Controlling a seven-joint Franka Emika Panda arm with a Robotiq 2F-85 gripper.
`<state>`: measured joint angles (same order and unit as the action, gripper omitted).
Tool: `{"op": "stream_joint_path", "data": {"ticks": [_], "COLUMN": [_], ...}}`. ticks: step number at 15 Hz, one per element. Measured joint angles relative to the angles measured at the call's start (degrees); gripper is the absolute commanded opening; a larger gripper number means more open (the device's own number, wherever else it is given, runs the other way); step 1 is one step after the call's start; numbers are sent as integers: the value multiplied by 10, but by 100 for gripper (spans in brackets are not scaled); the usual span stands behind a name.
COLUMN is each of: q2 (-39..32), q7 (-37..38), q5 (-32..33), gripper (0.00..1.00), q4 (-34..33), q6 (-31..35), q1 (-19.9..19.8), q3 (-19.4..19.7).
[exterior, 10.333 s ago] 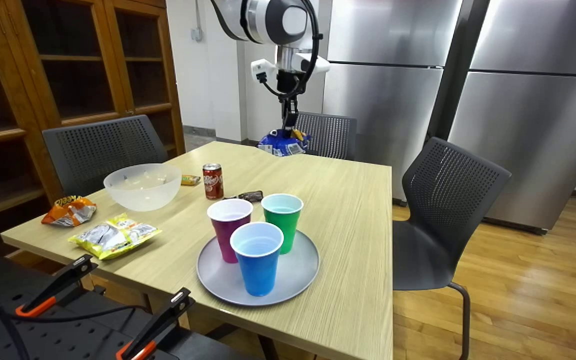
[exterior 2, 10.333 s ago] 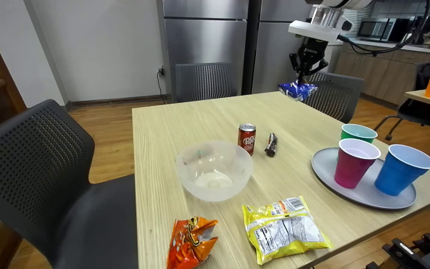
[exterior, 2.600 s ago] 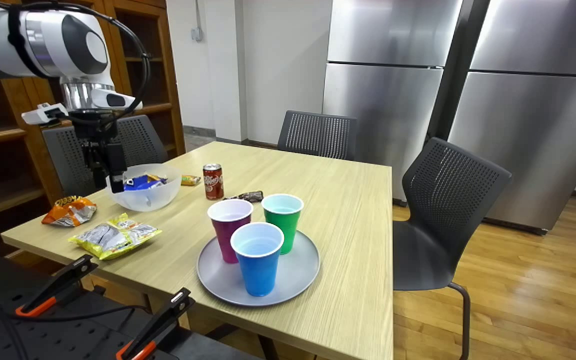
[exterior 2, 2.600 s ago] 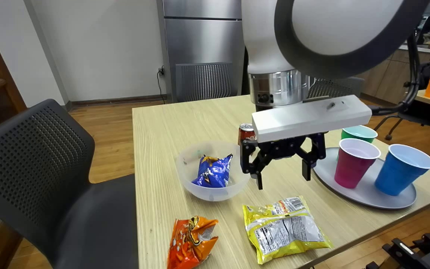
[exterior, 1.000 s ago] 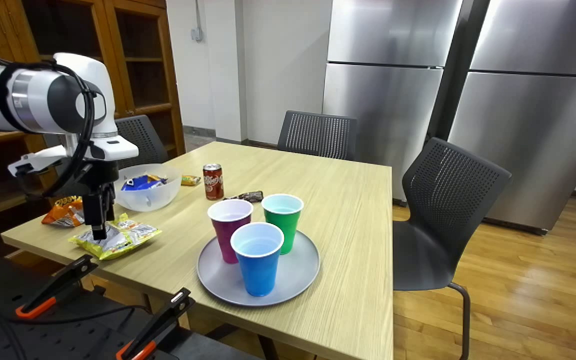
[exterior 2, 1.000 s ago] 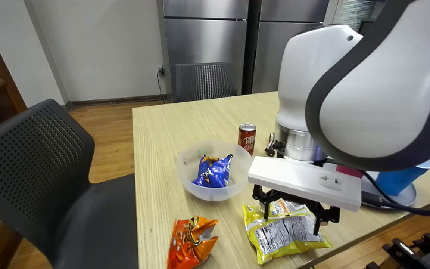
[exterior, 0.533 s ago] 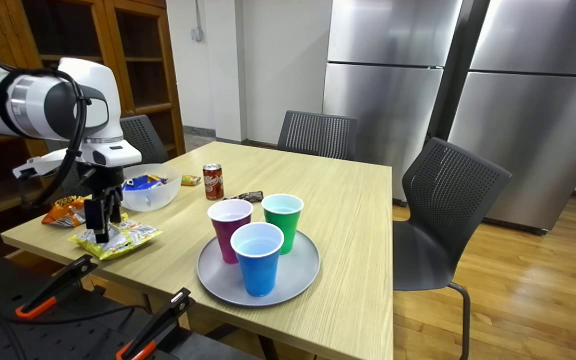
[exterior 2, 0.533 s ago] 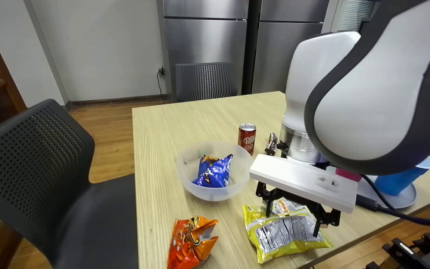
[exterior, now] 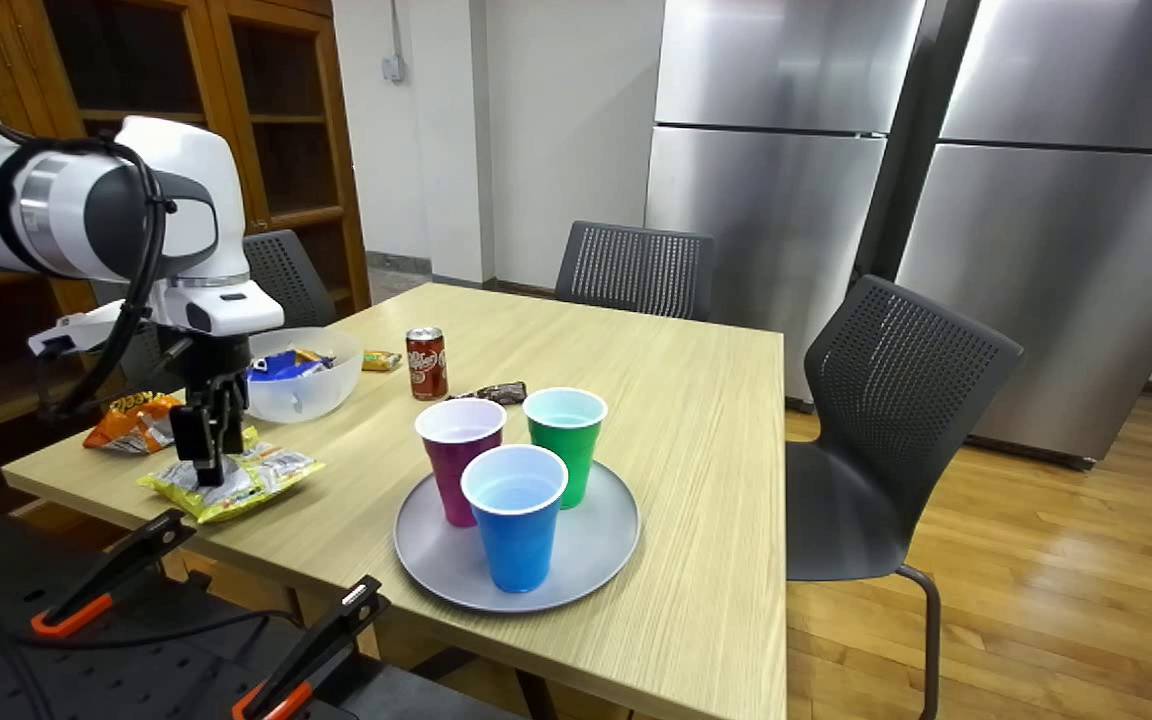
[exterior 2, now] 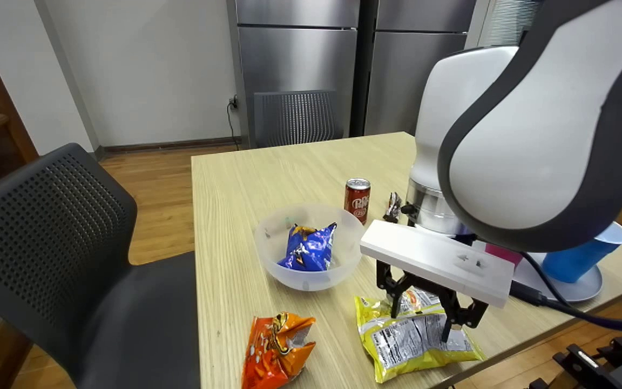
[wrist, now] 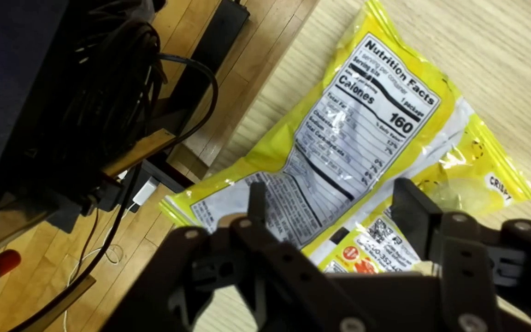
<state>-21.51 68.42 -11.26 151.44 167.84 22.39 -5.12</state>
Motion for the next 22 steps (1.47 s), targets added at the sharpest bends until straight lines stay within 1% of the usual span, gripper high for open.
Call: {"op": "stream_joint_path", "data": {"ticks": [4,5,6,16,19,22], "q2": [0,0,0,2,6,14], "q7": [0,0,0,0,0,0], "q5": [-1,-1,-2,-2,1,7], "gripper": [12,5,0,0,0,0], "q4": [1,2,3,7,8,15], "q6": [7,8,9,16,16,16], "q1": [0,0,0,5,17,37], "q3": [0,0,0,1,7,17]}}
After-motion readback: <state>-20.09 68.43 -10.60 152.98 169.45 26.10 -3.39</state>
